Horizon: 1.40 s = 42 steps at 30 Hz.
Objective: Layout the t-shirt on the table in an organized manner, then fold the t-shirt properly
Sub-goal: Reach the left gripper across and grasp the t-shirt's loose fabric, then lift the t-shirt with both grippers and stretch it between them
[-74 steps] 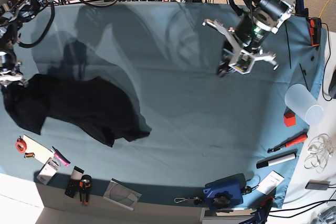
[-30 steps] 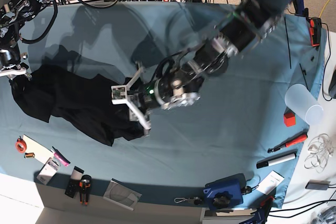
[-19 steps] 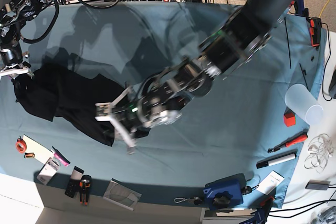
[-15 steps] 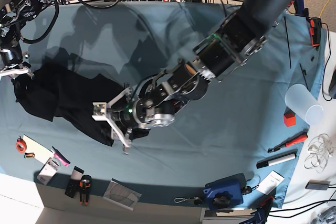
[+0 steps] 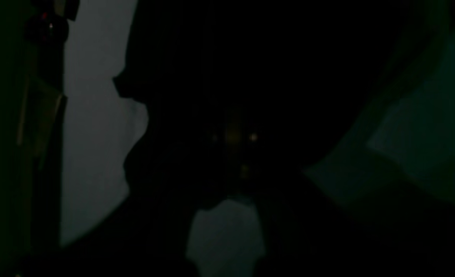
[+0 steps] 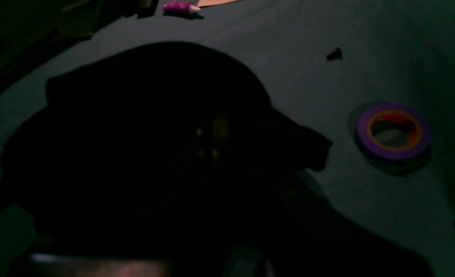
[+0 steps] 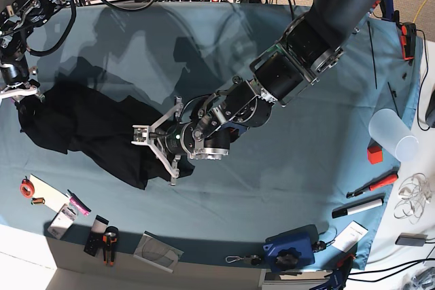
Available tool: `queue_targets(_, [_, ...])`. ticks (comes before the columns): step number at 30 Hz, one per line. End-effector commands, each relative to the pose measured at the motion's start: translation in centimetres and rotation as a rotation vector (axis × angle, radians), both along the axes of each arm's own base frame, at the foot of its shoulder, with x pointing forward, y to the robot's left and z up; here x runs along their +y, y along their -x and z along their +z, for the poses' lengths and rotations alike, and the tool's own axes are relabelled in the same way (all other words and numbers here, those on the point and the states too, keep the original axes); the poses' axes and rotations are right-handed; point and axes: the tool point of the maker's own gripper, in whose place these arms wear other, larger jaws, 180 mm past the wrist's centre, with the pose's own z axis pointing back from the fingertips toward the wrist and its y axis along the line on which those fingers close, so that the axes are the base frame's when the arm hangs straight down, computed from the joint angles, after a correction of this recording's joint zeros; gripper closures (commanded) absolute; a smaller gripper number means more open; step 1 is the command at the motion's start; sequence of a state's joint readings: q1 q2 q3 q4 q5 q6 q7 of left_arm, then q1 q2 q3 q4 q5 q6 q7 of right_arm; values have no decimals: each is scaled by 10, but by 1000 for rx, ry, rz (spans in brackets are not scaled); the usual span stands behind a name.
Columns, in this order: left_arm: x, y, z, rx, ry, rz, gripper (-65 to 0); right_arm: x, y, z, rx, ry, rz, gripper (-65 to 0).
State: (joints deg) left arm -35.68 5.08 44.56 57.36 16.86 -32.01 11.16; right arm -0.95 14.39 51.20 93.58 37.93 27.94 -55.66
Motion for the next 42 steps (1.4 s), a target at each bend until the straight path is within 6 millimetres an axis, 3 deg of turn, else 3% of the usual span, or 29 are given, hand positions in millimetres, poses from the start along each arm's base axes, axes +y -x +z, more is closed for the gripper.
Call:
queue_targets(1, [-7,-8,19,-21,30,15,0,-6,-6,21,-60,38,4,0])
queue_targets(3, [4,-15,11,9,-29,99,0,-6,-6,21,-59,37,4,0])
queue_targets(6, [39,-40,4,13,-127,327,0,-4,-7,21,-58,37,10,0])
queue_targets(11, [100,-69,21,-75,-150,509,0,25,-28,15,-45,40,111,0])
queue_targets(15, [156,-87,52,-109,-105,645,0,68,-60,17,-61,42,244,0])
queue_targets(18, [202,-100,86,-105,-48,765,0,95,-85,31,-97,61,321,0])
queue_targets(22, [241,-104,126,-3,113,852,0,105,-114,62,-182,100,325,0])
queue_targets(26, [254,-99,131,117,213,844,0,80,-125,79,-216,68,163,0])
queue_targets(32, [264,-89,114,203,218,862,0,75,-127,46,-139,-4,145,0])
queue_targets(39, [259,-74,98,307,188,852,0,32,-102,50,-175,-78,30,0])
queue_targets(42, [259,-69,98,306,171,850,0,24,-90,51,-165,-71,61,0])
